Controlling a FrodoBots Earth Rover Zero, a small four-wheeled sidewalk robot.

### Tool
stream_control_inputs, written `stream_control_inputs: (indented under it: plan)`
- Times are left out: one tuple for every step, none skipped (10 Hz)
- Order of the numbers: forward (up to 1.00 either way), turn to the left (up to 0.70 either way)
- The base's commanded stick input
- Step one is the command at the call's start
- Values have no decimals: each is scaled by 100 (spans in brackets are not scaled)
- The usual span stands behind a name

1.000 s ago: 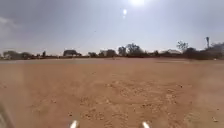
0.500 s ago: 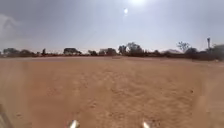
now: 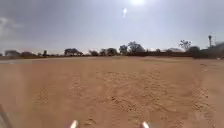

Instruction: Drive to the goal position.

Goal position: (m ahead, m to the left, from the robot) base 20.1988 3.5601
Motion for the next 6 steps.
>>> stream_control_inputs:
  plan:
    - [70,0]
    - [70,0]
    - [70,0]
    - [70,0]
    - [70,0]
    - [70,0]
